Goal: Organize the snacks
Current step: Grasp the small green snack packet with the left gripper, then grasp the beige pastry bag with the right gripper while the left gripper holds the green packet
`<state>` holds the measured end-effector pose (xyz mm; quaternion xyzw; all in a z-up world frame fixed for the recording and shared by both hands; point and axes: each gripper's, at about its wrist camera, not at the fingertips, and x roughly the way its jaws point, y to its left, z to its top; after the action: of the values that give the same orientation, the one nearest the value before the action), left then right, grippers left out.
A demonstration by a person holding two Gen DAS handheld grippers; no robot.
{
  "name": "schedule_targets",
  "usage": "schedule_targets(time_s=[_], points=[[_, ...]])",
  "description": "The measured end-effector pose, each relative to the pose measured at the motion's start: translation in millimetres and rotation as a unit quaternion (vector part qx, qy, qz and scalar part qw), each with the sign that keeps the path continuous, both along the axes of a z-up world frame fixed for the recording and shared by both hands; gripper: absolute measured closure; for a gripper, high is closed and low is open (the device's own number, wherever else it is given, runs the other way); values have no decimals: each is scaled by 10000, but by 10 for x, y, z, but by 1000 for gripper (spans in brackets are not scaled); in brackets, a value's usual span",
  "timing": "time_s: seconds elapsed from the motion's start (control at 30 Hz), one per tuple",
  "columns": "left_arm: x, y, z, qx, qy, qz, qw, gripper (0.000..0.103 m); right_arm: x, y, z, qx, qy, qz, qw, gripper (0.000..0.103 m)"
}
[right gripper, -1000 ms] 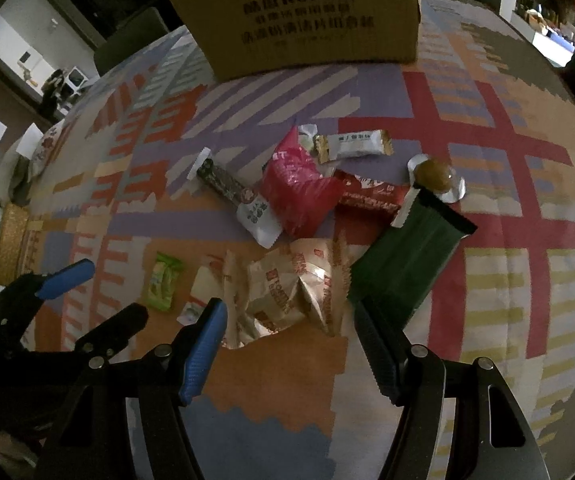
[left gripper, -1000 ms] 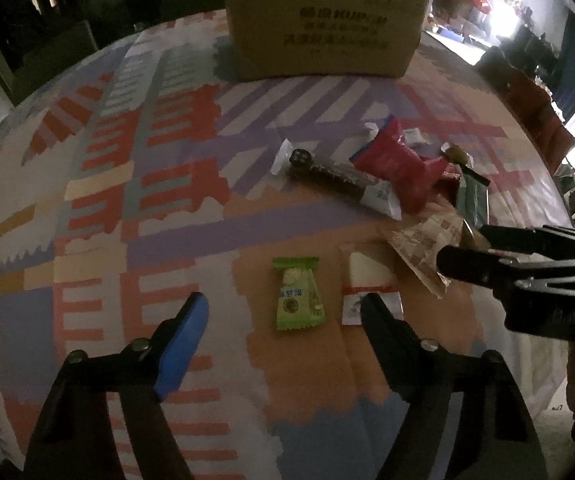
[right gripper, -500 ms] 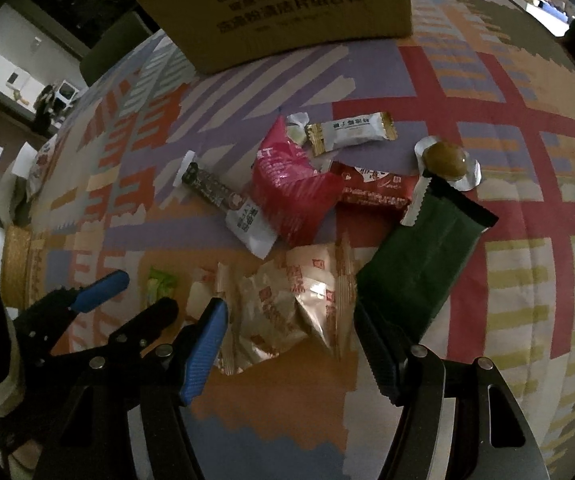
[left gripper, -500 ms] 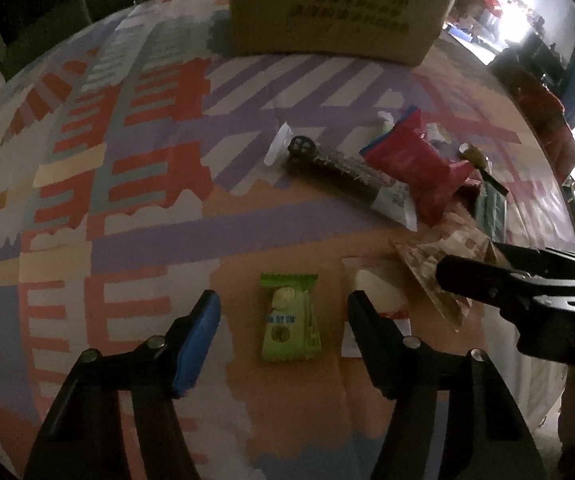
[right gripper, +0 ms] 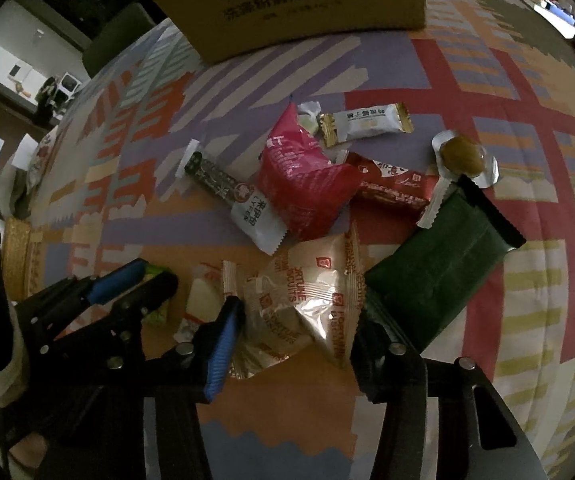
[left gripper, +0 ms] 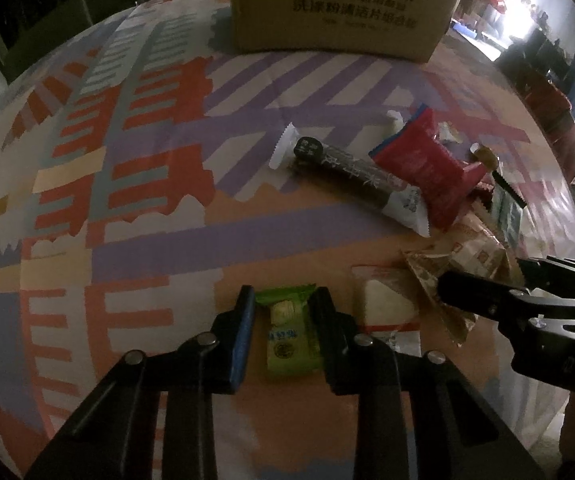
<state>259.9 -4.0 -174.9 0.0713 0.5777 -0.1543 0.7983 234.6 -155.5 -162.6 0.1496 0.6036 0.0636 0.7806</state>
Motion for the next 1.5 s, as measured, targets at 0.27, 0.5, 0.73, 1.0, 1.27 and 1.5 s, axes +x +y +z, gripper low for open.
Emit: schedule_targets(time_s=[0.27, 0.5, 0.73, 1.0, 1.27, 1.5], points=[[-54, 30, 125, -204, -83, 44, 9997, 75, -34, -2, 71, -24, -106, 48, 9999, 57], [-90, -14, 361, -337, -298, 0, 9990, 75, -108, -20, 235, -85, -293, 72, 9995, 57], [-77, -78, 609, -374, -599, -113, 9974, 75, -158, -75, 470, -255, -645, 68, 9976, 57], [25, -115, 993, -437, -978, -180, 9941, 74, -73, -171, 840, -445, -1188, 83, 9919, 57], [181, -196, 1361, -502, -1415, -327, 9881, 74, 96, -218, 1172, -506, -1661, 28, 9848, 57], [393, -260, 1622, -604, -1639, -373, 9839, 74, 270, -269, 1405, -470, -1950, -54, 9797, 57]])
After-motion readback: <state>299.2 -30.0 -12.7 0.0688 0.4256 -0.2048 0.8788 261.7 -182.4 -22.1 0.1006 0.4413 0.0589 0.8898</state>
